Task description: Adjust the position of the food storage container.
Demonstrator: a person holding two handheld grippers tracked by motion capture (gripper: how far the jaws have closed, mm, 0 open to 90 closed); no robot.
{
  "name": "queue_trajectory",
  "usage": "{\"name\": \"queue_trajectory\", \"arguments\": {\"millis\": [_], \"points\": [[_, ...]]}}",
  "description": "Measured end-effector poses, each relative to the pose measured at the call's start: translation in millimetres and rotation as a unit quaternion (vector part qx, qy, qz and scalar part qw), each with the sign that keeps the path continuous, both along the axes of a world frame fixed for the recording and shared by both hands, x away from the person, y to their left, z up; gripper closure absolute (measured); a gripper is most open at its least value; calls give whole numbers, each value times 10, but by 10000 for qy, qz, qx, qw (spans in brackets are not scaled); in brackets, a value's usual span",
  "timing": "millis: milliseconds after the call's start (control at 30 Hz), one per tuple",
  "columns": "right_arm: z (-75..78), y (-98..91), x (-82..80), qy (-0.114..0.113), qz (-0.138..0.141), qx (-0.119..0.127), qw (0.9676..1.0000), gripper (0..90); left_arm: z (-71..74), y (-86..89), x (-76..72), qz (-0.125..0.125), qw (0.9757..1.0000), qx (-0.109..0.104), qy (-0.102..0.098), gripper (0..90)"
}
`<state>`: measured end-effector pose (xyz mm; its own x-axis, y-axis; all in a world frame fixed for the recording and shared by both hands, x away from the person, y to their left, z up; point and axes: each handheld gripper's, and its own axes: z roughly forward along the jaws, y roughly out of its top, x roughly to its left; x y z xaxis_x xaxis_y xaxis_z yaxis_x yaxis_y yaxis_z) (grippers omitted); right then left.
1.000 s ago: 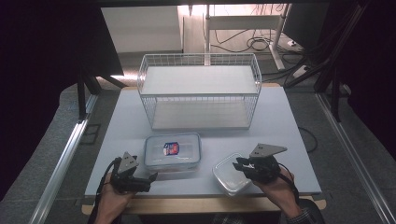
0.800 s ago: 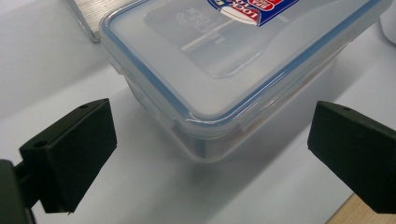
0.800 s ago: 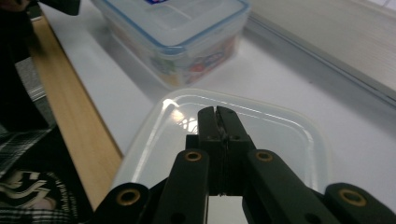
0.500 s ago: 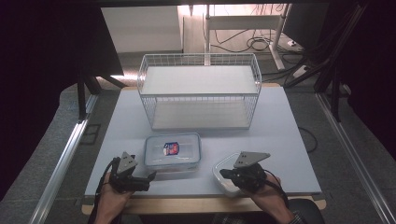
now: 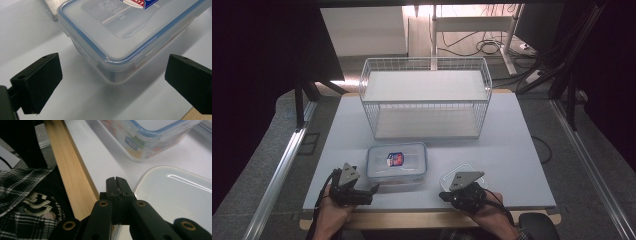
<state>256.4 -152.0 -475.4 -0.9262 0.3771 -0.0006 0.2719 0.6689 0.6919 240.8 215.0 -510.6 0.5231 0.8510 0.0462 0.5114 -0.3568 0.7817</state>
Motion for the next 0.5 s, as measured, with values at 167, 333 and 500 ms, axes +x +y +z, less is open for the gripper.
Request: {"name": "queue_trajectory", "arguments": {"millis": [167, 333, 500], "points": [[-5, -60, 74, -28, -186, 42, 9998, 894, -1, -24, -2, -10, 10000, 75, -23, 12], [-14, -160, 227, -35, -492, 125, 9987, 894, -2, -34, 0, -6, 9999, 115, -5, 14], [-26, -206, 337, -65, -716, 69, 9974, 894, -5, -26, 5, 11, 10000, 52, 30, 16]]}}
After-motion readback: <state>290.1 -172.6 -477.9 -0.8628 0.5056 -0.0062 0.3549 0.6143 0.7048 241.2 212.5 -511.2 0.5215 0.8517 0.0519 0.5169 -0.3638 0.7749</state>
